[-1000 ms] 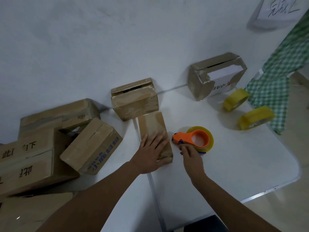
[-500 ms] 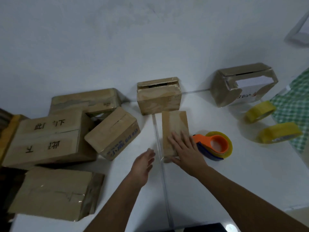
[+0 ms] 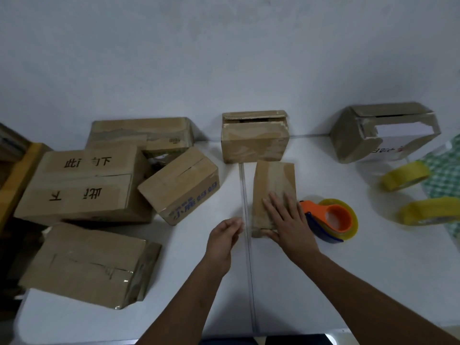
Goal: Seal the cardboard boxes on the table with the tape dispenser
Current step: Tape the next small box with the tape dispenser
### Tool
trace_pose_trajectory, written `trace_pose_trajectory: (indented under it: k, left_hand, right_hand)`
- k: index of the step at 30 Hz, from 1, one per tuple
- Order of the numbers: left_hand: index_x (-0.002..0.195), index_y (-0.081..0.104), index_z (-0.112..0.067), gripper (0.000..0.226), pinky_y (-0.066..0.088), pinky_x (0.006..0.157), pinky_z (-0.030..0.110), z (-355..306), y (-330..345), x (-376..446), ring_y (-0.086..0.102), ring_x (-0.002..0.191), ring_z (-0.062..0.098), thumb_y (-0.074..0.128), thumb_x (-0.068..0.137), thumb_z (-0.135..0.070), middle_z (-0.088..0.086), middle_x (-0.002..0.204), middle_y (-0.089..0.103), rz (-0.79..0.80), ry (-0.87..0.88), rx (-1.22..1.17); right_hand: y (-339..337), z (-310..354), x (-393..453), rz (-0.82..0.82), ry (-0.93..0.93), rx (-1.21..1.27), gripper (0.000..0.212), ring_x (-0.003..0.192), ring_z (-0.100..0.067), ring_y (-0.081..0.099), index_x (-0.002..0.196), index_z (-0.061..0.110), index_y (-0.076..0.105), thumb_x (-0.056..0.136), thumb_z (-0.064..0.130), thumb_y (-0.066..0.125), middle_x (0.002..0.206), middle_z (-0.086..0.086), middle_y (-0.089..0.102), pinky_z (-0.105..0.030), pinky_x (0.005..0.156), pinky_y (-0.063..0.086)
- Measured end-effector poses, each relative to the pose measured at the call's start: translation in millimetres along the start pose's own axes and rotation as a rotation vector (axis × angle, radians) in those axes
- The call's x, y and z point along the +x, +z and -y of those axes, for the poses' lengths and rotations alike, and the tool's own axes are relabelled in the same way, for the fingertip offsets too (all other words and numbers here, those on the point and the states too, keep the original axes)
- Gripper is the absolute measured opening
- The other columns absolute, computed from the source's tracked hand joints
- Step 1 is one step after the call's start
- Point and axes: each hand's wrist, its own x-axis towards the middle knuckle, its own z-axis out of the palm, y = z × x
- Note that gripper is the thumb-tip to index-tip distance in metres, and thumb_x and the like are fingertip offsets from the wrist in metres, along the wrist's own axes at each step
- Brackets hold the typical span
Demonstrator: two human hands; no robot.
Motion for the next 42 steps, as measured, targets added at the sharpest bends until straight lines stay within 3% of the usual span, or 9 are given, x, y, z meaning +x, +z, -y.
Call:
trace_pose_trajectory:
  k: [7,15,20,24,30,33,37,40,42]
  left_hand:
    - [0.104,0.068,-0.012,0.014,0.05,0.089,0.025,16,10,-3,0.061,0.087,0.011,0.065,0.094,-0.021,0.0,0.09,0.068,-0.068,0.197,0.077]
    - [0.101,0.063,-0.016,0.006,0.046,0.076,0.016,24,29,7,0.059,0.089,0.01,0.059,0.099,-0.02,-0.002,0.095,0.065,-0.126,0.279,0.115]
    - [0.099,0.063,-0.019,0.008,0.05,0.067,0.012,27,42,15,0.062,0.086,0.008,0.055,0.1,-0.017,-0.002,0.095,0.067,-0.099,0.281,0.148]
    - [0.1,0.06,-0.022,0.009,0.051,0.067,0.012,29,47,18,0.062,0.089,0.009,0.052,0.102,-0.019,-0.001,0.1,0.066,-0.069,0.266,0.164]
    - [0.121,0.049,-0.018,0.021,0.053,0.068,0.016,22,52,26,0.059,0.104,0.017,0.056,0.101,-0.019,0.001,0.117,0.054,-0.055,0.188,0.211]
    - [0.109,0.059,-0.018,0.011,0.056,0.078,0.027,7,53,30,0.062,0.103,0.022,0.053,0.1,-0.013,0.003,0.113,0.062,-0.062,0.207,0.36]
    - [0.098,0.071,-0.023,0.028,0.047,0.079,0.017,-5,32,14,0.064,0.101,0.013,0.048,0.101,-0.007,-0.007,0.104,0.069,-0.116,0.261,0.43]
    - [0.118,0.071,-0.024,0.035,0.047,0.088,0.014,1,30,-5,0.062,0.101,0.003,0.045,0.102,-0.008,-0.01,0.113,0.07,-0.032,0.271,0.508]
    - [0.139,0.056,-0.019,0.04,0.043,0.092,0.009,8,40,-14,0.06,0.11,0.006,0.041,0.104,-0.007,-0.004,0.128,0.064,0.004,0.332,0.674]
  right_hand:
    - [3,-4,-1,0.004,-0.011,0.008,0.076,0.148,-0.023,-0.02,0.155,0.032,-0.006,0.091,0.069,0.011,0.162,0.009,-0.016,-0.049,0.121,-0.001]
    - [2,-3,-1,0.002,-0.02,0.016,0.075,0.148,-0.023,-0.021,0.155,0.032,-0.004,0.092,0.065,0.021,0.161,0.009,-0.017,-0.049,0.12,-0.003]
    - [1,-2,0,0.02,-0.014,-0.01,0.075,0.147,-0.024,-0.023,0.153,0.031,-0.008,0.09,0.069,0.006,0.161,0.007,-0.019,-0.049,0.119,-0.006]
    - [0,-1,1,0.028,0.001,-0.003,0.075,0.146,-0.024,-0.025,0.152,0.032,-0.012,0.09,0.069,0.008,0.16,0.007,-0.021,-0.049,0.12,-0.007]
    - [4,-1,1,0.026,0.006,0.008,0.074,0.147,-0.025,-0.022,0.152,0.033,-0.012,0.09,0.069,0.009,0.161,0.006,-0.019,-0.05,0.12,-0.006]
    - [6,-2,2,0.031,0.007,-0.006,0.075,0.145,-0.024,-0.028,0.149,0.035,-0.021,0.091,0.067,0.014,0.158,0.008,-0.027,-0.049,0.12,-0.008]
    - [5,-2,1,0.009,-0.001,0.013,0.076,0.146,-0.023,-0.025,0.151,0.035,-0.017,0.092,0.066,0.02,0.159,0.009,-0.024,-0.048,0.119,-0.008]
    - [4,0,1,-0.008,-0.005,0.031,0.076,0.148,-0.025,-0.019,0.153,0.033,-0.008,0.092,0.065,0.023,0.161,0.008,-0.017,-0.048,0.118,-0.007]
    - [4,0,2,-0.011,-0.001,0.019,0.075,0.148,-0.025,-0.019,0.153,0.032,-0.009,0.092,0.065,0.023,0.161,0.008,-0.017,-0.048,0.118,-0.006]
